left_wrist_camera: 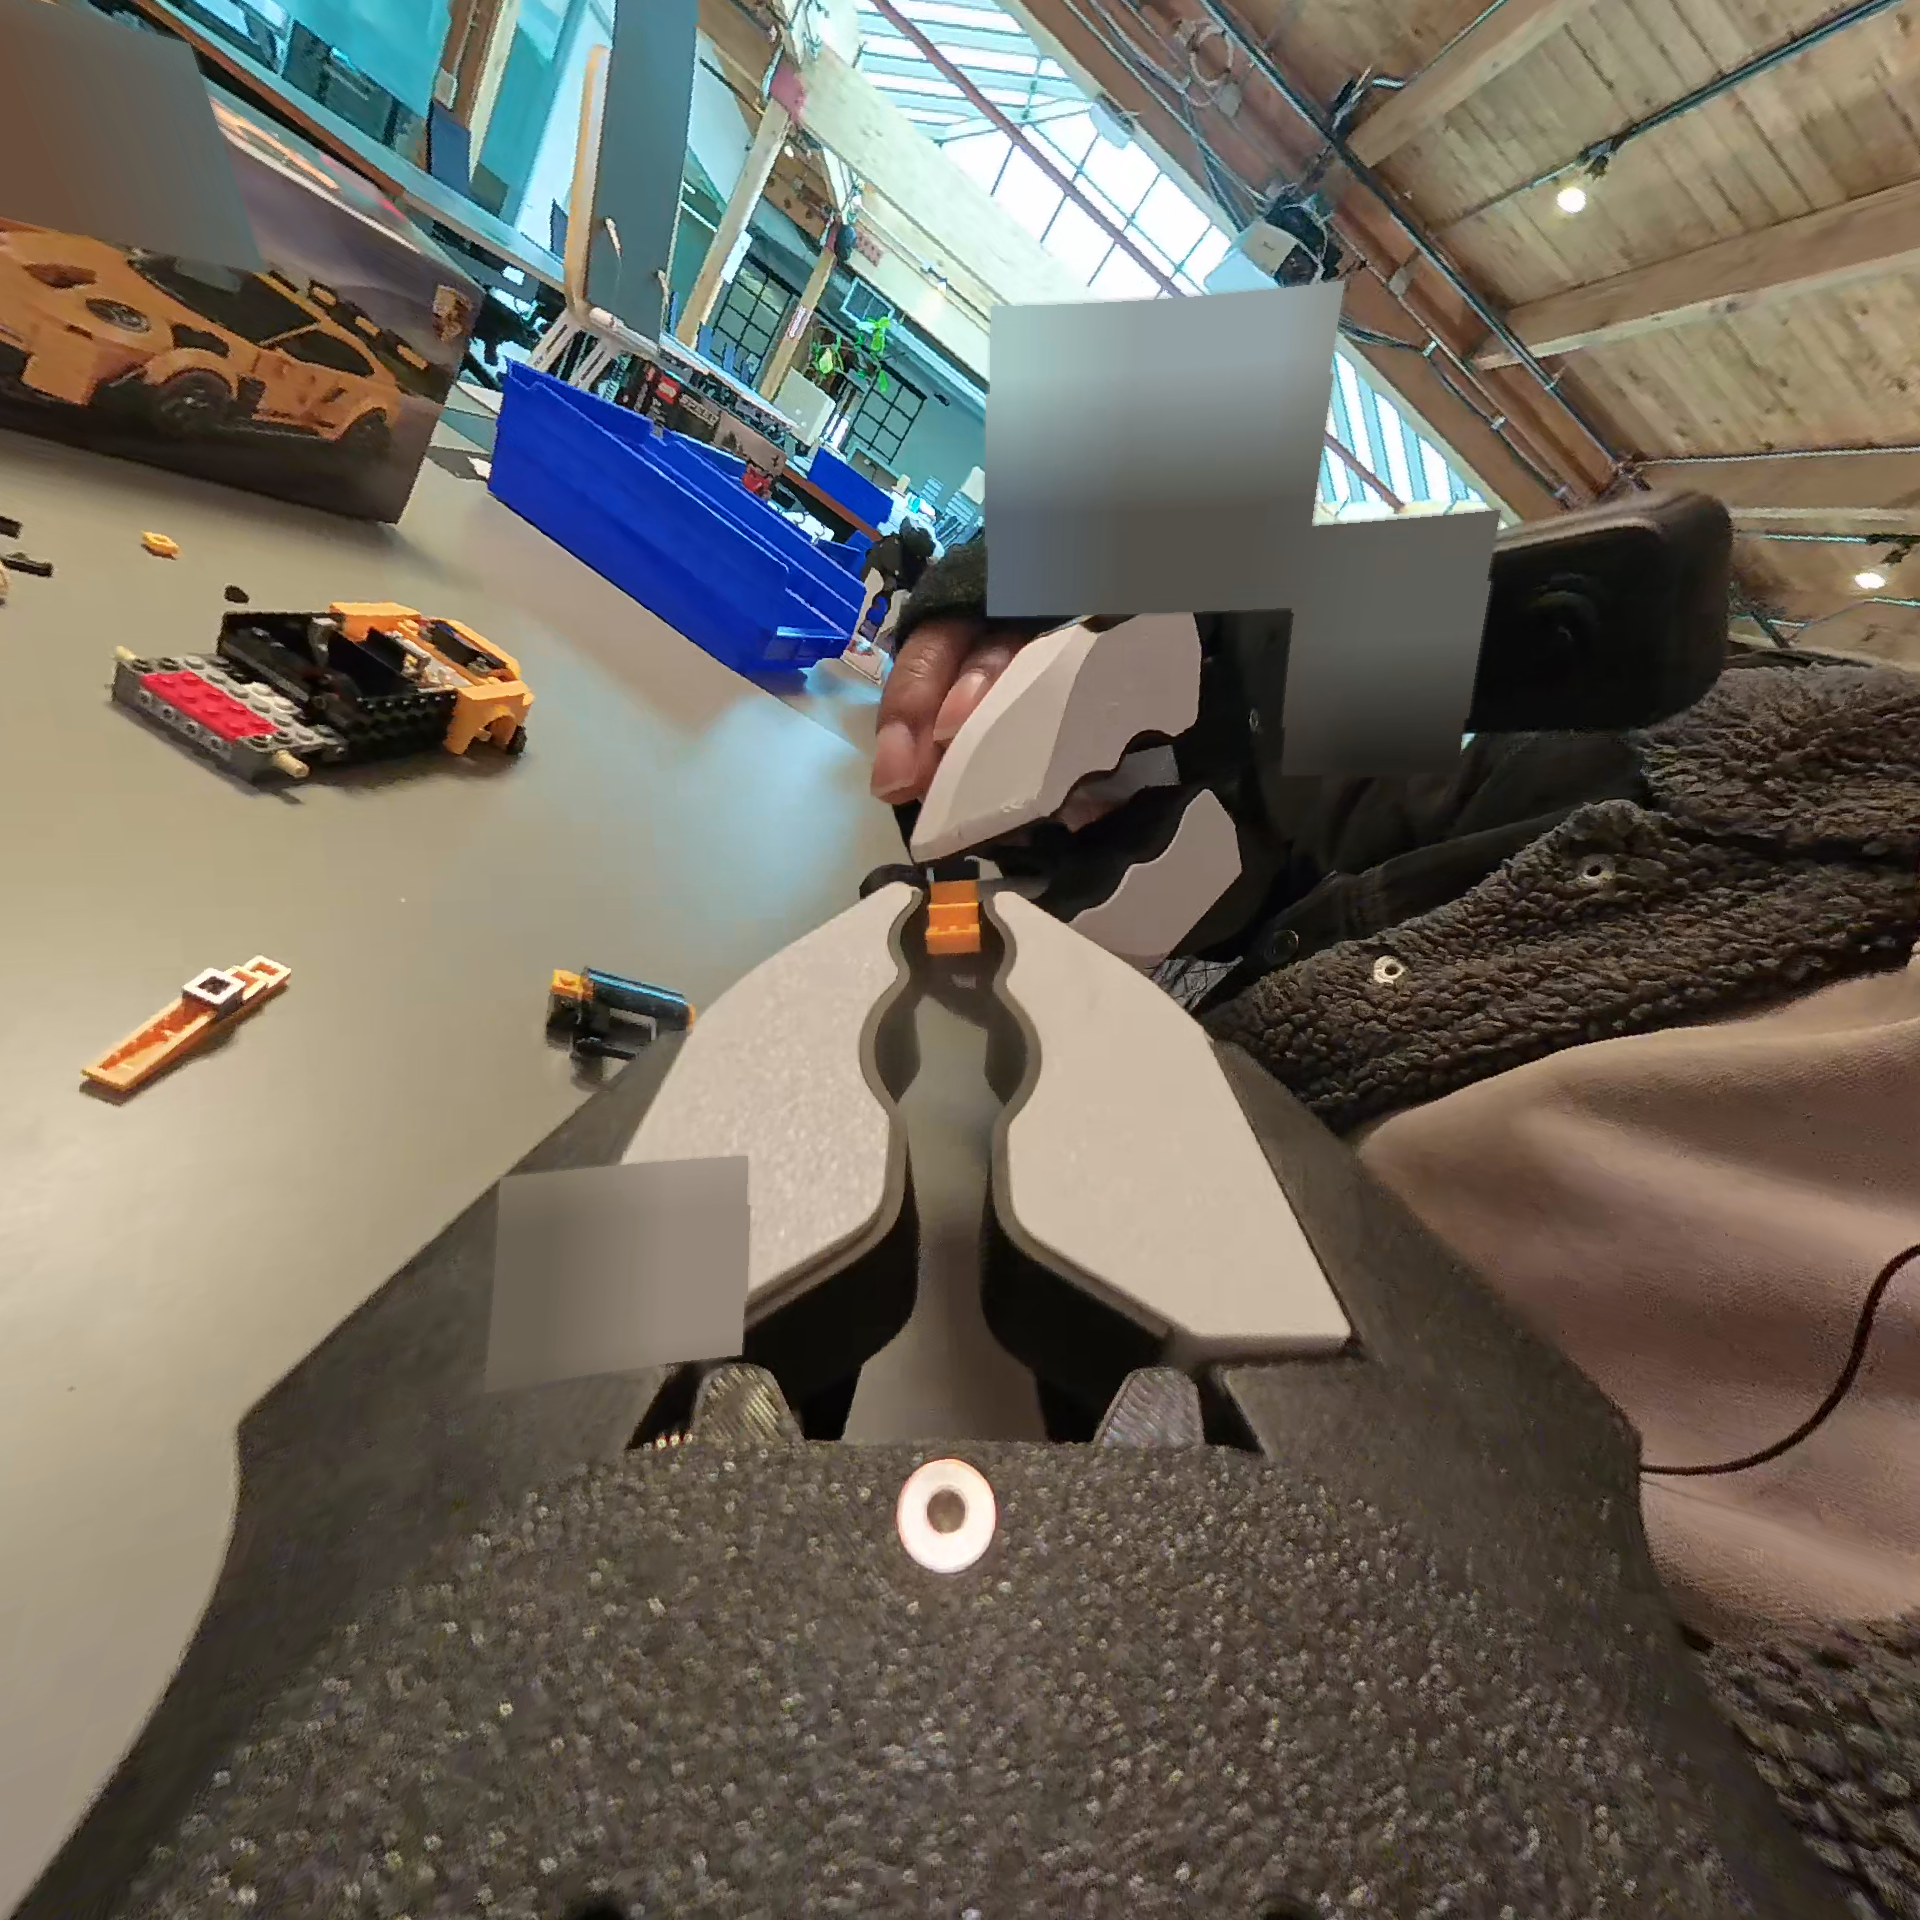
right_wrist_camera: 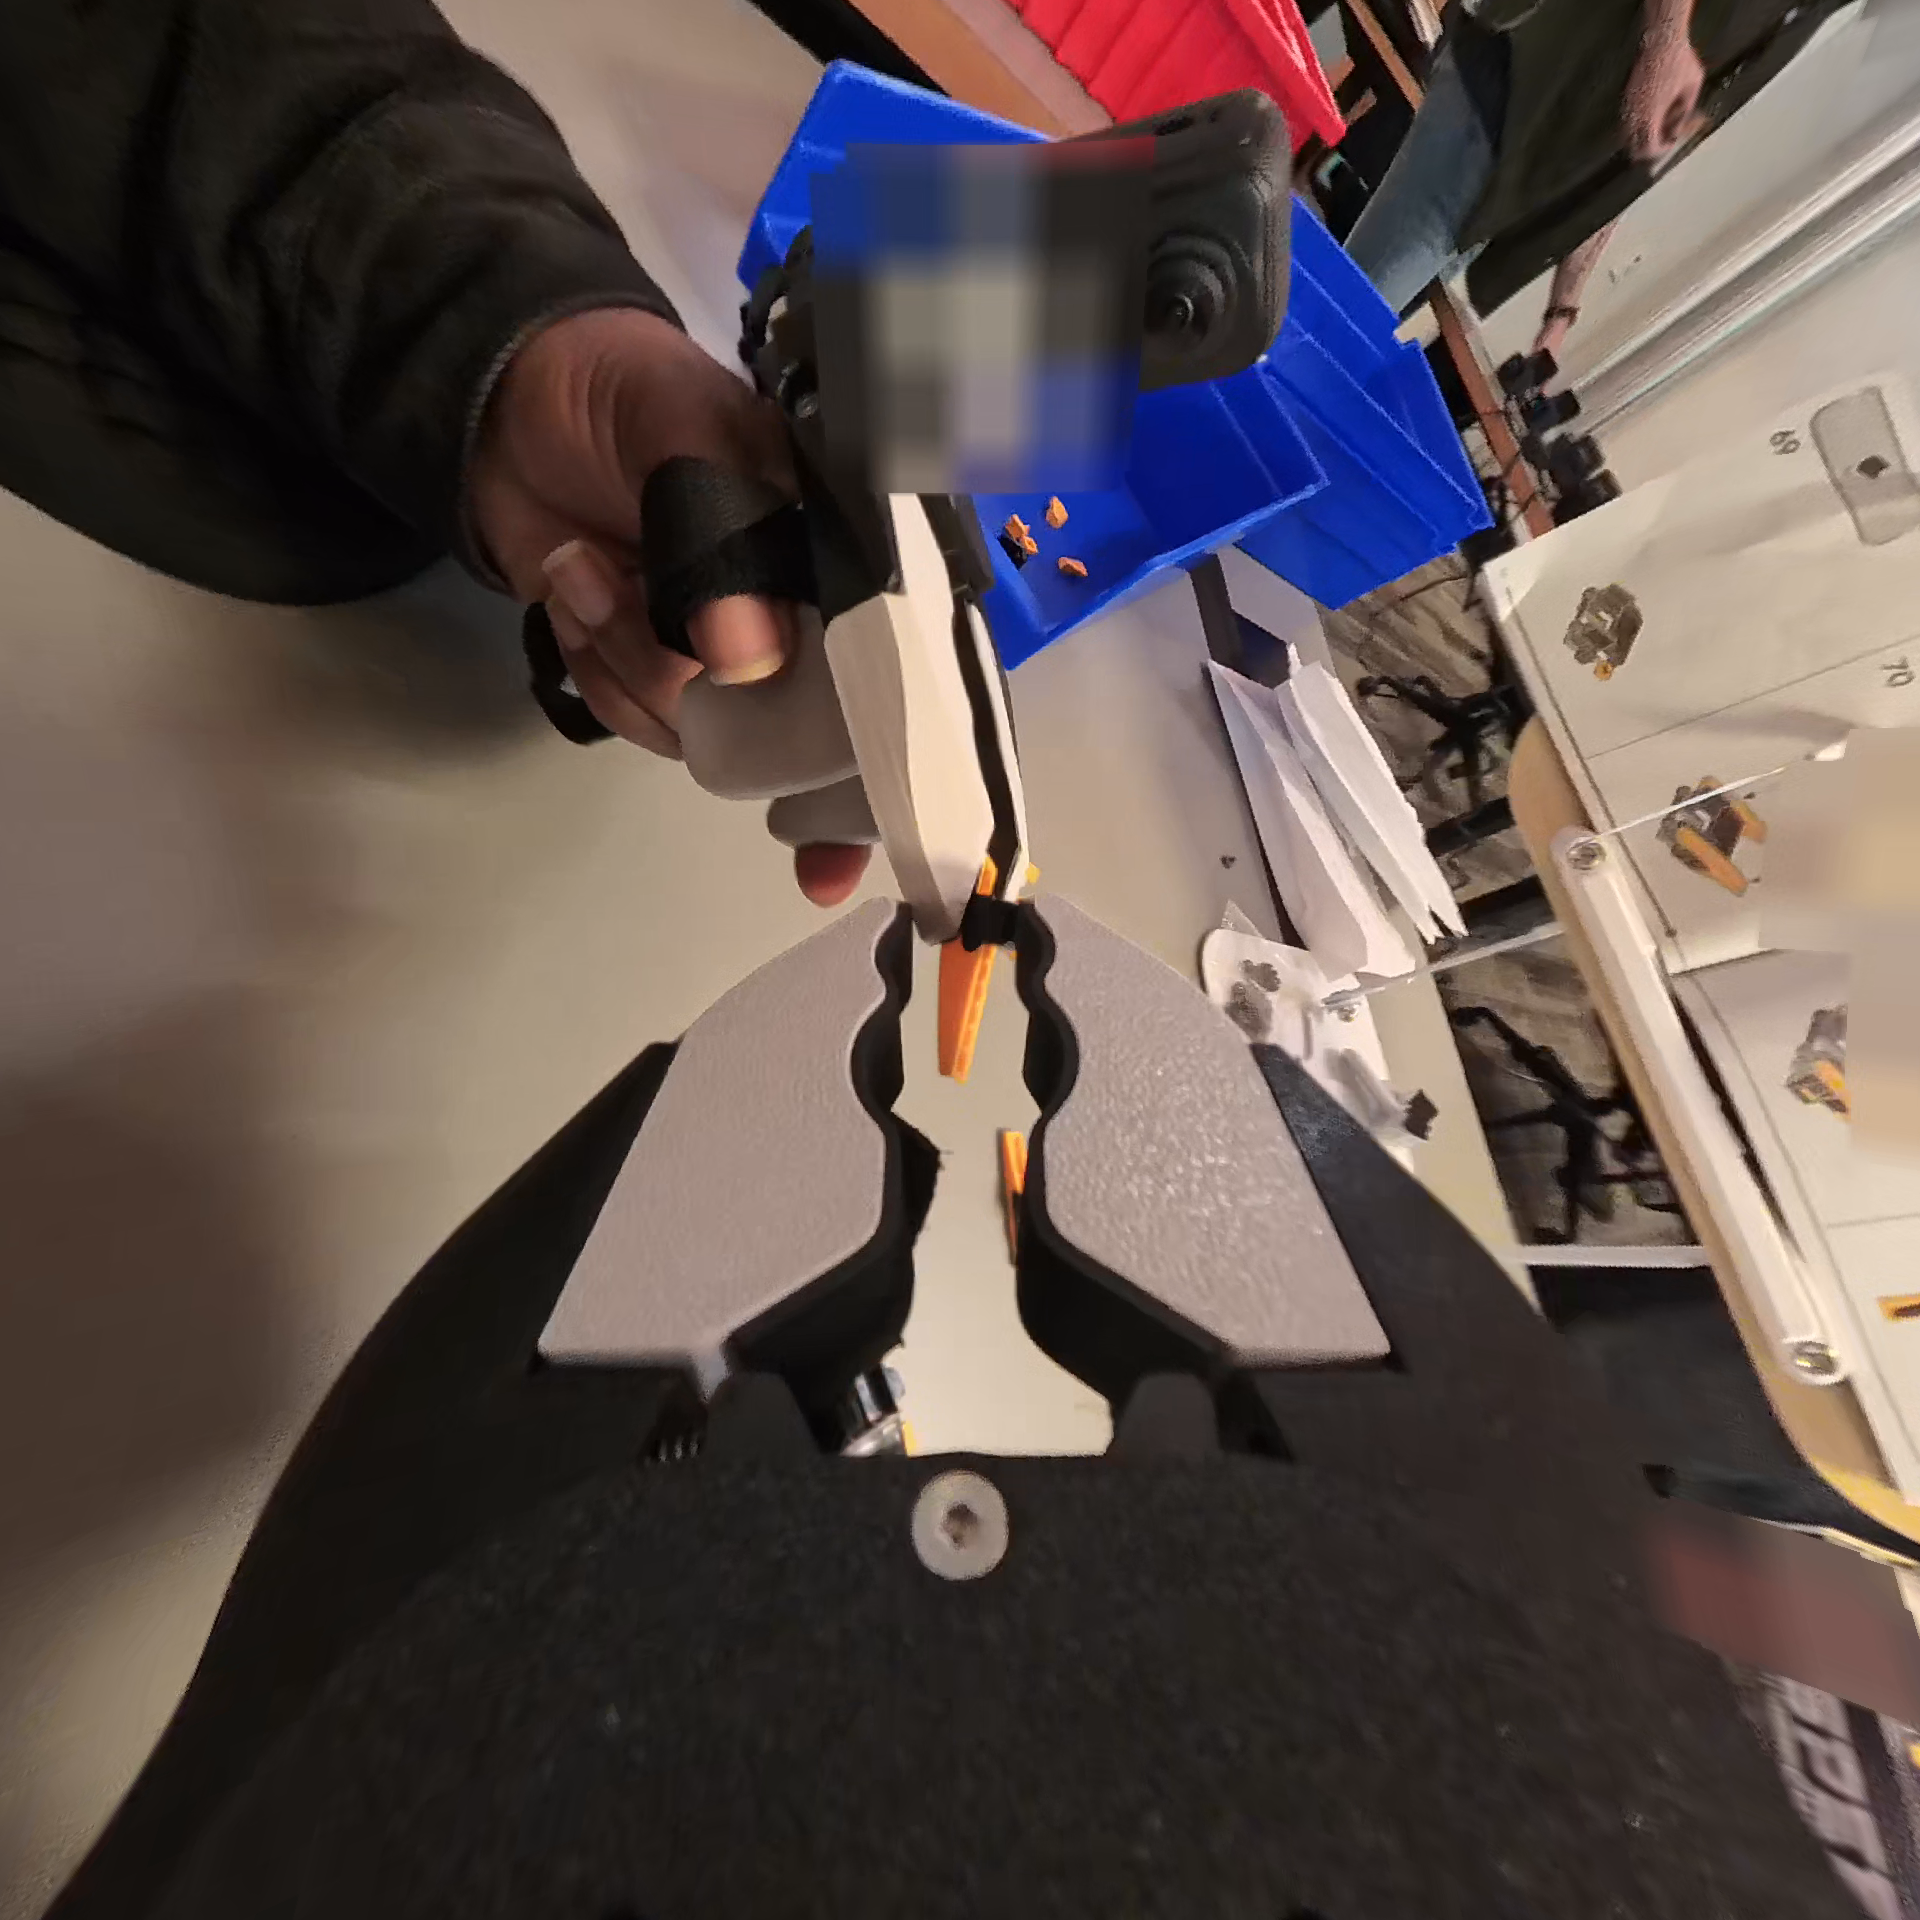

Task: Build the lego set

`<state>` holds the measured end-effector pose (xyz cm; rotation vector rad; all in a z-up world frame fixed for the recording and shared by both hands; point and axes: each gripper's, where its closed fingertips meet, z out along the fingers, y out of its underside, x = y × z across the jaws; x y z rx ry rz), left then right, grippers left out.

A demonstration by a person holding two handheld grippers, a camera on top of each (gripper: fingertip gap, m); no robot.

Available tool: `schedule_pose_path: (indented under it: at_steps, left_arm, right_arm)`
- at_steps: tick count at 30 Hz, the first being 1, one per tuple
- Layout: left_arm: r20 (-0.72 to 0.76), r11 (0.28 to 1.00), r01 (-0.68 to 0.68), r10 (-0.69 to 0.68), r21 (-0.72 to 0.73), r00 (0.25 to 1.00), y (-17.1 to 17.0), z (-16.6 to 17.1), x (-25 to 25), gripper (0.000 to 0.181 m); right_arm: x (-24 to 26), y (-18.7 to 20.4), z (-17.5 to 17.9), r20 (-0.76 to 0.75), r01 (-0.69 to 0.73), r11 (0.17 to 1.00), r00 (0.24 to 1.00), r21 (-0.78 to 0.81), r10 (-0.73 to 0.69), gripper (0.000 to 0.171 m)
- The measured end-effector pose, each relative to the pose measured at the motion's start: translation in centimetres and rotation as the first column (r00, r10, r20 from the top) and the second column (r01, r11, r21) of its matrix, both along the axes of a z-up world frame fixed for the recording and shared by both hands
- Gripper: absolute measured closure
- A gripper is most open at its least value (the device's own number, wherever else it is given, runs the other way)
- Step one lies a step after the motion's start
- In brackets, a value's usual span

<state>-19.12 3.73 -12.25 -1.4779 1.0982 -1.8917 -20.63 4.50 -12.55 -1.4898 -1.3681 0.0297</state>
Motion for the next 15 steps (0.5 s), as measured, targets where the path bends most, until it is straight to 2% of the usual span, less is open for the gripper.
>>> schedule_pose_path:
  at_steps: [2,6,10,15]
  left_arm:
    - [0.003,0.998,-0.018,0.018,0.064,1.0,-0.1,0.2,0.1,0.173]
    - [-0.007,0.945,-0.089,0.097,0.316,0.995,-0.2,0.1,0.0,0.173]
    - [-0.004,0.838,-0.129,0.154,0.53,0.988,-0.4,-0.3,0.1,0.173]
    - [0.004,0.741,-0.133,0.173,0.658,0.985,-0.9,-0.7,0.3,0.173]
  right_arm:
    - [0.0,-0.2,0.3,-0.05,-0.026,0.997,0.998,-0.073,0.023,0.15]
    - [0.4,-1.0,0.6,-0.131,-0.114,0.948,0.988,-0.296,0.078,0.15]
    - [0.9,-1.2,0.9,-0.132,-0.151,0.917,0.985,-0.37,0.11,0.156]
    - [0.8,-1.6,0.0,-0.075,-0.166,0.898,0.986,-0.407,0.148,0.161]
